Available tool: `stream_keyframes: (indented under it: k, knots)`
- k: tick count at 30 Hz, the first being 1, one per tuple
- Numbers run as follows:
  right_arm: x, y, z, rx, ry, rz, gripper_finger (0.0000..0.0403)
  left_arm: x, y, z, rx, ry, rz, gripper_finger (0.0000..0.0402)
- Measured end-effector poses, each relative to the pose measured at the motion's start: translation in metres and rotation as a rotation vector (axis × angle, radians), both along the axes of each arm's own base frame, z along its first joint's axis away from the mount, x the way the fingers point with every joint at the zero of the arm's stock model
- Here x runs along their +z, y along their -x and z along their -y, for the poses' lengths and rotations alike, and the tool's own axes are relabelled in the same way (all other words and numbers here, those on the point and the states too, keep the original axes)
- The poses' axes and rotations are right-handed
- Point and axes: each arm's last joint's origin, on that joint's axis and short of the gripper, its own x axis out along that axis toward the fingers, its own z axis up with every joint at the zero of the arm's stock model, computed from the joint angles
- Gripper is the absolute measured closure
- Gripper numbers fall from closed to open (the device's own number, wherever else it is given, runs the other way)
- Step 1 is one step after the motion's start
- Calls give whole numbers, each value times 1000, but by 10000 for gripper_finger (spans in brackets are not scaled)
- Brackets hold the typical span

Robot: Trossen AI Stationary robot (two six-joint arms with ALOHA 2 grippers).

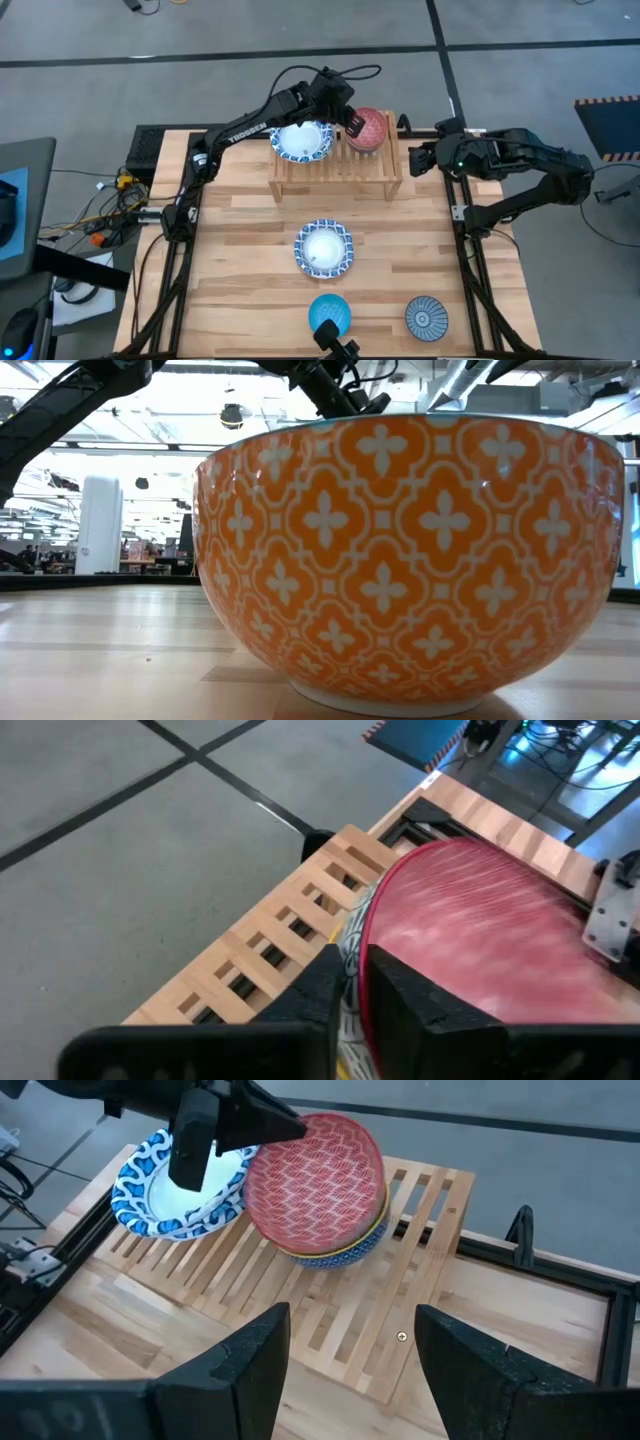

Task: Place and stack bowls onto a shelf
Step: Stack the red patterned bowl on top of the yellow patterned bowl on the shelf, then stack the blue patterned bowl on top of the red patterned bowl on the shelf

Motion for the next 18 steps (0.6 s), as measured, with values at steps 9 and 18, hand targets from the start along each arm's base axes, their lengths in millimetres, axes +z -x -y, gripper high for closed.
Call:
stream_keyframes:
  k: [9, 18]
  knots:
    - [0, 0, 0, 1, 0, 0, 163, 0, 1, 0, 14, 24, 3, 270]
    - [-4, 3, -3, 42, -34, -54, 163, 0, 6, 3, 7, 62, -37, 215]
